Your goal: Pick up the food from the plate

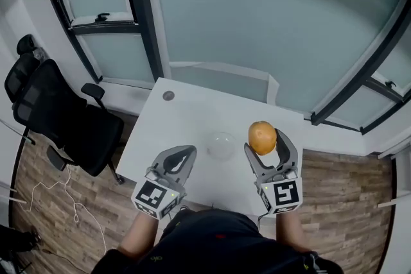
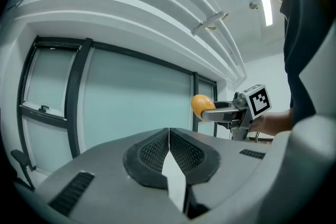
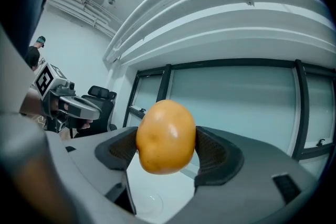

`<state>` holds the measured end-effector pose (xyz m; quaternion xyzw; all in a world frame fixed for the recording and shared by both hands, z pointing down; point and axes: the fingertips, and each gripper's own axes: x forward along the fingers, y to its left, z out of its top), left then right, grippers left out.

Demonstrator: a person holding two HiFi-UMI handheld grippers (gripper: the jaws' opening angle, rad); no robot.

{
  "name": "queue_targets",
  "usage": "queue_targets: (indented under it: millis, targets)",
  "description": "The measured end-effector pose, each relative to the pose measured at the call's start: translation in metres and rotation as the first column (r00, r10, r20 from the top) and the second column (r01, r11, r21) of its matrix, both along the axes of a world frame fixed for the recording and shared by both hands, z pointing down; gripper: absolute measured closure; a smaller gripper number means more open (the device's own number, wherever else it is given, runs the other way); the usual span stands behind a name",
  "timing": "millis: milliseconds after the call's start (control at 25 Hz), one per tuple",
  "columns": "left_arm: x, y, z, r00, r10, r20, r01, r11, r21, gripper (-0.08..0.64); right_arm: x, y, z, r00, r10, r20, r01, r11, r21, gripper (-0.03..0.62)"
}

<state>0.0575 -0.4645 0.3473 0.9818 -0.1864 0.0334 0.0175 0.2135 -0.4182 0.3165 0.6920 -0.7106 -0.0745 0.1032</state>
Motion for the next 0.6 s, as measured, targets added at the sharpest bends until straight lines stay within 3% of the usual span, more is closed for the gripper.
queue_targets:
  millis: [600]
  targets:
    - [-0.013,0.0,-0.012,0.999,-0.044,0.0,0.044,0.999,0.01,0.537,-0.018,0.001,-0.009,0.997,-0.068,0.024,0.068,0.998,0.017,0.233]
